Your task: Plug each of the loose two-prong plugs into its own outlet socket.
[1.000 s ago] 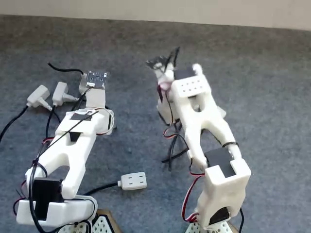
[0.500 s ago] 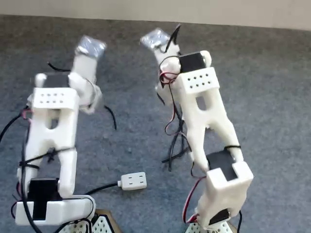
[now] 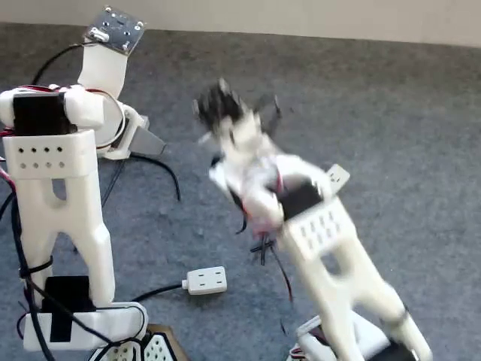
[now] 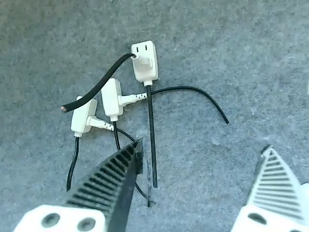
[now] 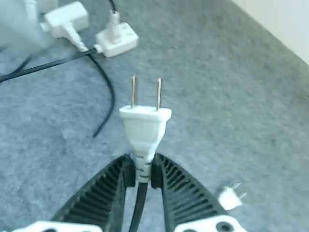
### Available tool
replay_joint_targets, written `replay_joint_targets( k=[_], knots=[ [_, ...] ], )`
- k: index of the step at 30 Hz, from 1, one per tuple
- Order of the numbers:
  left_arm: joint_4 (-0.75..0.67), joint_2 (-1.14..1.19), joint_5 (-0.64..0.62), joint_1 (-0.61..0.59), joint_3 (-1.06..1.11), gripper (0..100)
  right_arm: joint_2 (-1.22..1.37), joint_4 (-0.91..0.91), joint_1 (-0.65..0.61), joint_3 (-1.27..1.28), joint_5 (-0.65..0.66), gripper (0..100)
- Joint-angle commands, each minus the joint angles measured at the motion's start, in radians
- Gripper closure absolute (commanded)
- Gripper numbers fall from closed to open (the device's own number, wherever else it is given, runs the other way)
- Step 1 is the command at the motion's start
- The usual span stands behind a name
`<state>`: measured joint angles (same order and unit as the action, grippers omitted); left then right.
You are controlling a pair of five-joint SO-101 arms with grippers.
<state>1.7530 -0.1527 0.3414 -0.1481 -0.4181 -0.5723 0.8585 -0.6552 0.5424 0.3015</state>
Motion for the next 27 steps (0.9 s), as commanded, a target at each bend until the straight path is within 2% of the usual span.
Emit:
replay_joint_targets(
  k=[1,6,12,17,21,27],
  knots=[
    [0.009,-0.016,0.005,0.064,-0.03,63,-0.334,-0.174,-0.044,0.47,-0.012,99.3],
    [0.009,-0.016,-0.058,0.168,-0.021,63,-0.433,-0.174,-0.061,0.598,-0.066,99.3],
    [-0.02,-0.018,-0.112,0.282,0.117,63,-0.441,-0.17,-0.061,0.611,-0.069,99.3],
    [-0.172,-0.07,-0.153,0.329,0.305,63,-0.444,-0.14,-0.056,0.611,-0.107,99.3],
    [-0.341,-0.237,-0.155,0.331,0.587,63,-0.444,-0.142,-0.056,0.61,-0.11,99.3],
    [-0.686,-0.527,-0.169,0.209,1.046,63,-0.446,-0.077,-0.064,0.588,-0.137,99.3]
  ],
)
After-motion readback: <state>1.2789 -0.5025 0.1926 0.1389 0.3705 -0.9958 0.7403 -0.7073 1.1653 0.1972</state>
